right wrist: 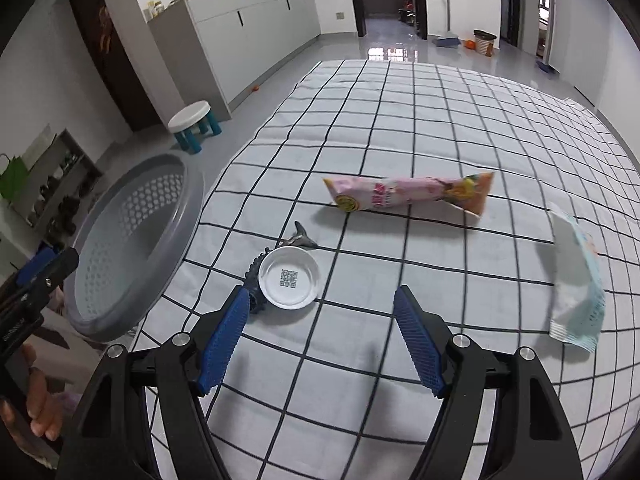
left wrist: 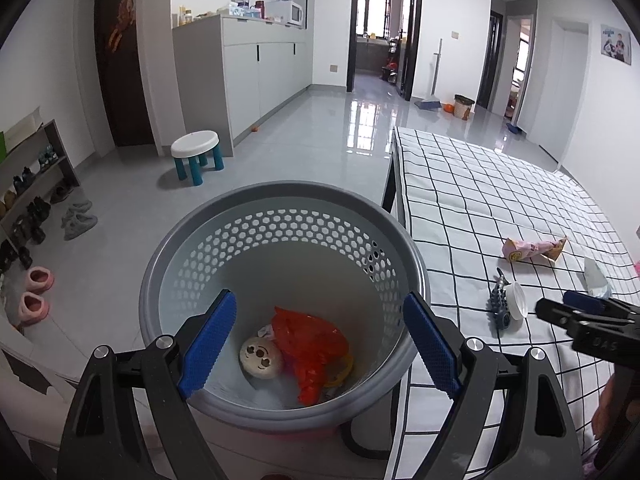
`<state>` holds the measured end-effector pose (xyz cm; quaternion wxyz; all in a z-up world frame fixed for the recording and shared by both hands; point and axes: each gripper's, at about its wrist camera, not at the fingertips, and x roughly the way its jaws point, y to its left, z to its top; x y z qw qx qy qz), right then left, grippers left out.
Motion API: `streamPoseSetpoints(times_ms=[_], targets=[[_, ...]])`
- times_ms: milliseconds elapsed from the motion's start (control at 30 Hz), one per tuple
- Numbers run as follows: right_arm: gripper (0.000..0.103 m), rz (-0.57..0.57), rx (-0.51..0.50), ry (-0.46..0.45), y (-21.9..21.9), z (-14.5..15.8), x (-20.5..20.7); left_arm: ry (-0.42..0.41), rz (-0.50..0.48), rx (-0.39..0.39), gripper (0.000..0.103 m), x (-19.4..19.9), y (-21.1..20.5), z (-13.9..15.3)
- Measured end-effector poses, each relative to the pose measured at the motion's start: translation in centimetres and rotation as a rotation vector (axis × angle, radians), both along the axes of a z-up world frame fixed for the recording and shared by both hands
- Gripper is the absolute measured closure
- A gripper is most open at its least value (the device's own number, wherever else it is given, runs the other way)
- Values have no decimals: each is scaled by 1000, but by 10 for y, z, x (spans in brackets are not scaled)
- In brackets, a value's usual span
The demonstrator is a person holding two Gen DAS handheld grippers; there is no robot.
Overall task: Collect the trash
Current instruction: 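Move both tools back over the mattress toward the white cup and grey fish, then close the right tool on the white paper cup while the left tool grasps the grey fish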
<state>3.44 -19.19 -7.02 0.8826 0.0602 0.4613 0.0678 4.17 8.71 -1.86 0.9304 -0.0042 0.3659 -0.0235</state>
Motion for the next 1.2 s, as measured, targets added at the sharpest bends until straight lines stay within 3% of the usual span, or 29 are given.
streamPoseSetpoints(times_ms=[700, 967, 1200], targets=[[32, 18, 29, 47, 11, -24, 31, 15, -70, 34, 19, -1, -24, -8], [61, 51, 39, 36, 16, -20, 28, 11, -81, 50, 19, -5, -28, -9], [64, 47, 60, 39, 10, -18, 22, 11, -99, 64, 19, -8, -39, -10]])
